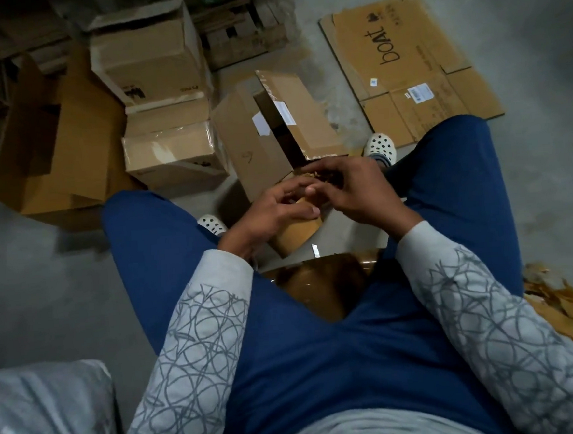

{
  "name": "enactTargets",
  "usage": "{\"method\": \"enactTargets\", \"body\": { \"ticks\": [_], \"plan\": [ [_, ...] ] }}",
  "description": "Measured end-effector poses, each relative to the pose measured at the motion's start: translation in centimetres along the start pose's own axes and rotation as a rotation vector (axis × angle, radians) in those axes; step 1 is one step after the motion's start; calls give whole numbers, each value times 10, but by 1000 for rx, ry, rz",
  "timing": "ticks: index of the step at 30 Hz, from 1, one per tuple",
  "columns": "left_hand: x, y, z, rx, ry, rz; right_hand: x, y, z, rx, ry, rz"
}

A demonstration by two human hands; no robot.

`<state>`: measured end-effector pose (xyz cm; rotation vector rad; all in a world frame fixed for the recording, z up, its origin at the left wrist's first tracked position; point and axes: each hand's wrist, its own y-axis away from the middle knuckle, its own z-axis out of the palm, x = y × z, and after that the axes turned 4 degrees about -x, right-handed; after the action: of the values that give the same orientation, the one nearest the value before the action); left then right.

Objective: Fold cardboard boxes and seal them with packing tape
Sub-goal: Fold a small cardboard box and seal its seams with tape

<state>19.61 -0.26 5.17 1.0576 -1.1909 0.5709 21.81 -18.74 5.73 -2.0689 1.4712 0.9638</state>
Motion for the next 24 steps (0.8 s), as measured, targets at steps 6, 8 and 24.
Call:
{"method": "enactTargets", "body": {
  "ticks": [6, 8, 24],
  "plan": [
    [-21, -4, 9, 160, -38, 11, 8, -16, 10, 171, 5, 69],
    [-24, -7, 12, 258, -29, 19, 13, -21, 12, 210, -31, 83],
    [11, -40, 20, 539, 11, -52, 21, -53, -33, 248, -268, 32]
  ]
}}
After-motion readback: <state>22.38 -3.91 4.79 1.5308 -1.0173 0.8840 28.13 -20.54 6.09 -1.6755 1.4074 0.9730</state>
